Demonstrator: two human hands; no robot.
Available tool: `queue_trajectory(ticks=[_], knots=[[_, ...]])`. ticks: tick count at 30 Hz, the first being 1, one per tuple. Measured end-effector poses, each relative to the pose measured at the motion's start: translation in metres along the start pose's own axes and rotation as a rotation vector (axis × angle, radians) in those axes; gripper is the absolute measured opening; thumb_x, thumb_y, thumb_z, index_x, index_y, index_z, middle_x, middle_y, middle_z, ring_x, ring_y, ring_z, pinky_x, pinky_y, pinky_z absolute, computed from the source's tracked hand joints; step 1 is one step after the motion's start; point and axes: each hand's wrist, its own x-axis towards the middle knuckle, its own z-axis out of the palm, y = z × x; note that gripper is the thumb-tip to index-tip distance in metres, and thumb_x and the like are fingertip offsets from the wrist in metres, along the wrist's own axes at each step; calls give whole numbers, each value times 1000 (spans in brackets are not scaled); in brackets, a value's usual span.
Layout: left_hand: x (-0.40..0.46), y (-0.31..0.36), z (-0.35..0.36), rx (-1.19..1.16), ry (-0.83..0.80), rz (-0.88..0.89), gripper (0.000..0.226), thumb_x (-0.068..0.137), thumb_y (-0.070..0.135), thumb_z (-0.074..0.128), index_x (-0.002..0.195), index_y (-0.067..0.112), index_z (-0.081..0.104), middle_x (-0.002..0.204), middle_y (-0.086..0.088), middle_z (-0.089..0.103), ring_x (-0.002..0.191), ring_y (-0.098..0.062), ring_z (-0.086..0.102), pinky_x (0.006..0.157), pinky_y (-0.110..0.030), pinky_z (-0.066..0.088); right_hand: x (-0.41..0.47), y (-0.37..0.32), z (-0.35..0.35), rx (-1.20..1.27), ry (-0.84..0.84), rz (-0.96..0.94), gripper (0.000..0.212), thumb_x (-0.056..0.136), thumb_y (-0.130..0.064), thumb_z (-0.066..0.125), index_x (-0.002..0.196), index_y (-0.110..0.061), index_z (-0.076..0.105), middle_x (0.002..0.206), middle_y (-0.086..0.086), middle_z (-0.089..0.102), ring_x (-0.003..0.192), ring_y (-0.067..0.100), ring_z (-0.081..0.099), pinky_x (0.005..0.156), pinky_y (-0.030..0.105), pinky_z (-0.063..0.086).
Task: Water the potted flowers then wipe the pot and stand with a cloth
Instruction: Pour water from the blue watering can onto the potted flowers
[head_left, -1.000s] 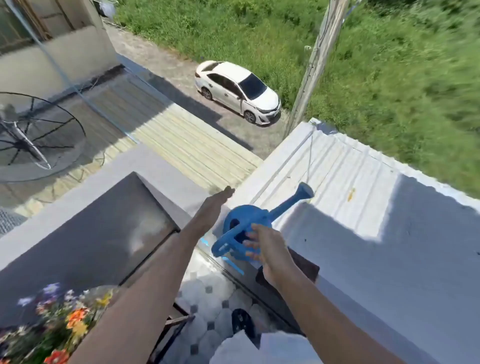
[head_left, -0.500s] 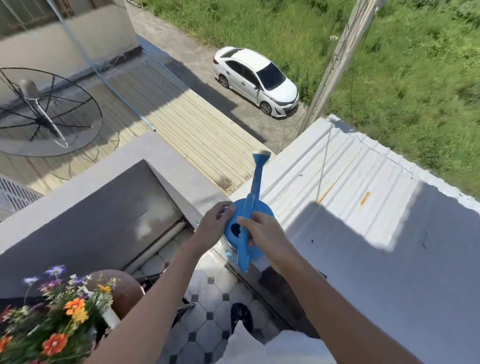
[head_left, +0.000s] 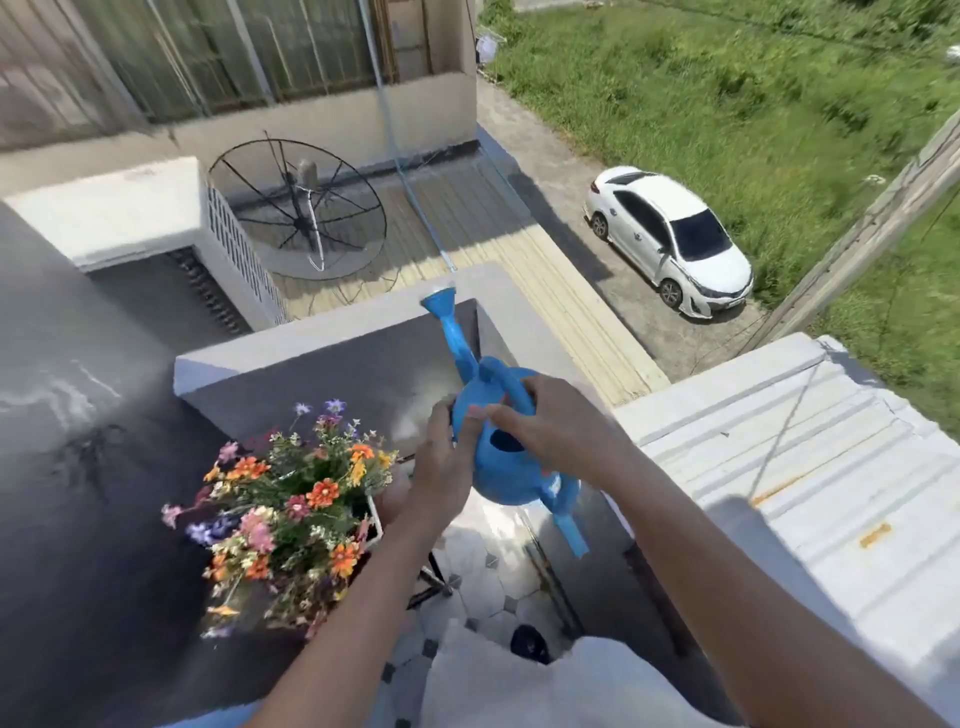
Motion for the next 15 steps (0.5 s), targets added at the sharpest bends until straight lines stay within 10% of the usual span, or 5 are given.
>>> queue_trajectory(ticks=[5,15], knots=[[-47,-2,-60,-41,88,-32,41,91,68,43,115,36,51,108,-2,66,99,-17,66,83,-41,55,-18,-58,39,-217,-36,-150,30,99,-27,53,71,-19,43,70,-5,45,67,17,47,51,20,28],[-130,2,-137,-91,148,-111,46,95,58,45,120,20,48,110,-4,63,93,-12,63,68,-24,45,-66,-140,101,-499,-94,-287,36,97,-42,56,107,-8,61,94,9,64,82,26,62,67,35,46]])
